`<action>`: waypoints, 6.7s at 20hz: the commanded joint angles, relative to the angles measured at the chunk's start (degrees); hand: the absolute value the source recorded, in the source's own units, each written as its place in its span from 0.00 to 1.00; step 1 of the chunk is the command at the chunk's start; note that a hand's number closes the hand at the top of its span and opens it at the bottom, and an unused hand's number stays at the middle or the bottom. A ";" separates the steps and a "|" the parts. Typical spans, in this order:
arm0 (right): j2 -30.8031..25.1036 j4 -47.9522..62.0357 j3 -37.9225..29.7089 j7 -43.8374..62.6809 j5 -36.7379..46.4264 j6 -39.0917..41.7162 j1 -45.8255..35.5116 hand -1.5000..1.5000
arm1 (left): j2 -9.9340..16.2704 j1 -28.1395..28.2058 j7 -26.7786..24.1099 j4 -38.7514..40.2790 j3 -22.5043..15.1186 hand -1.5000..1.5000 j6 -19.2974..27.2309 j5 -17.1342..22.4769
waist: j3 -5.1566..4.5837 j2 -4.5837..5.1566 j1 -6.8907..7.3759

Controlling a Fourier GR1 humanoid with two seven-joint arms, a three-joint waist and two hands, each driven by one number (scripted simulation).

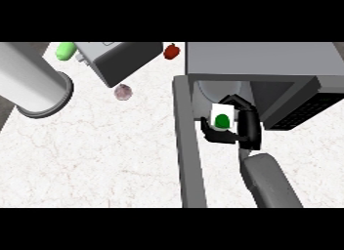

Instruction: Pick up the milk, place it into the microwave and close the microwave

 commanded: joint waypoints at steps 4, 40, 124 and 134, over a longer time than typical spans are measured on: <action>0.00 23.30 -7.32 -6.76 -3.66 0.04 -15.34 1.00 | -1.00 -2.66 2.86 -0.06 -0.84 0.00 1.54 -0.36 | 0.06 0.42 0.79; -10.92 51.46 -14.92 -22.00 4.06 -22.57 -36.81 1.00 | 2.77 -6.59 1.69 5.58 3.51 0.00 -4.44 2.53 | 0.21 3.35 7.41; -9.88 36.54 -15.91 -34.60 1.81 23.76 0.80 0.00 | 3.14 -9.46 4.34 9.64 -3.29 0.00 -7.77 -8.43 | -0.06 -0.37 -1.45; -16.53 27.17 -18.19 -31.54 -2.98 29.74 11.31 0.00 | 0.00 -21.87 9.70 15.82 -13.06 1.00 -2.19 -24.10 | -0.02 -0.18 -1.37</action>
